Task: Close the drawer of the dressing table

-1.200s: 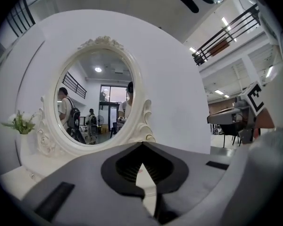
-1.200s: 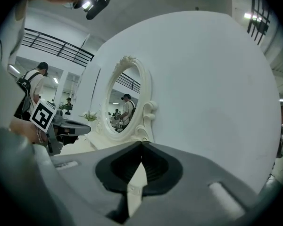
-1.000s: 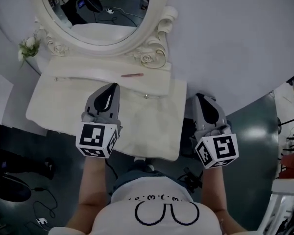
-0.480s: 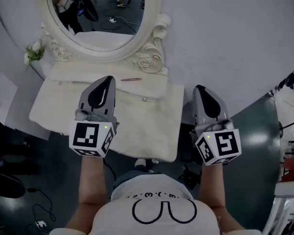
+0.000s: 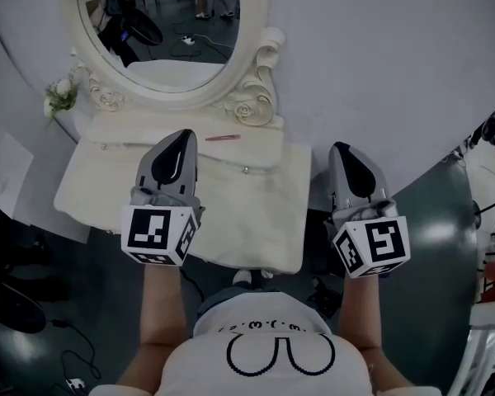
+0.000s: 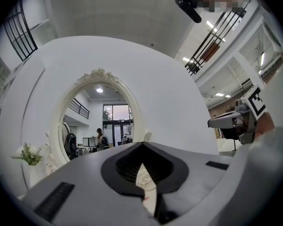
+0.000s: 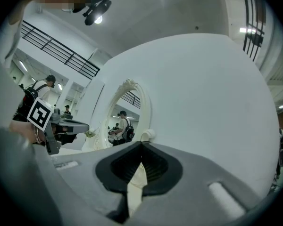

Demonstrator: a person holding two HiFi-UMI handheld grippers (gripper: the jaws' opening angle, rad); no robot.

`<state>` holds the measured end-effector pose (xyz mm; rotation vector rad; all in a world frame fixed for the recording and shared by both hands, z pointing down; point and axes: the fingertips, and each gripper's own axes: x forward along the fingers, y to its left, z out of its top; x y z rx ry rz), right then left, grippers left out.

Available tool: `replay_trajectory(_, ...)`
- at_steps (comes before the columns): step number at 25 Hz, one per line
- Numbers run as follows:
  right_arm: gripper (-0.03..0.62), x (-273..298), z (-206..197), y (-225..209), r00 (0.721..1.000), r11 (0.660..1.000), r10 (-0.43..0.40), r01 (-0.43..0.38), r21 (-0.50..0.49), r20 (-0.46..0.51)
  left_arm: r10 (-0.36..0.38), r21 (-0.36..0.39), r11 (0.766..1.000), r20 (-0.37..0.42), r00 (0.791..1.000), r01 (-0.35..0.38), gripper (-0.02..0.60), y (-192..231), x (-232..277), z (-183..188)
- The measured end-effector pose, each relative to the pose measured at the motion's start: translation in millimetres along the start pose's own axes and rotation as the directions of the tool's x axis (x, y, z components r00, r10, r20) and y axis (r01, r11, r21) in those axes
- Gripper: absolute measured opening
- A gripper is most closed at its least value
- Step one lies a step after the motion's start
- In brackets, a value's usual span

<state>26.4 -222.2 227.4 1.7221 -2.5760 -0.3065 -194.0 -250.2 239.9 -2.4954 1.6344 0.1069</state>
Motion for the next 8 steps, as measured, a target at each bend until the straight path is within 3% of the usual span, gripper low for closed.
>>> replay_trajectory(8, 0.003, -1.3, -0.7, -0.2, 1.000, 1.000, -0.005, 0.005, -0.019, 0.002, 0.006, 0.007, 1.000, 0.004, 1.000, -0.006, -0.003, -0.5, -1.0, 1.7)
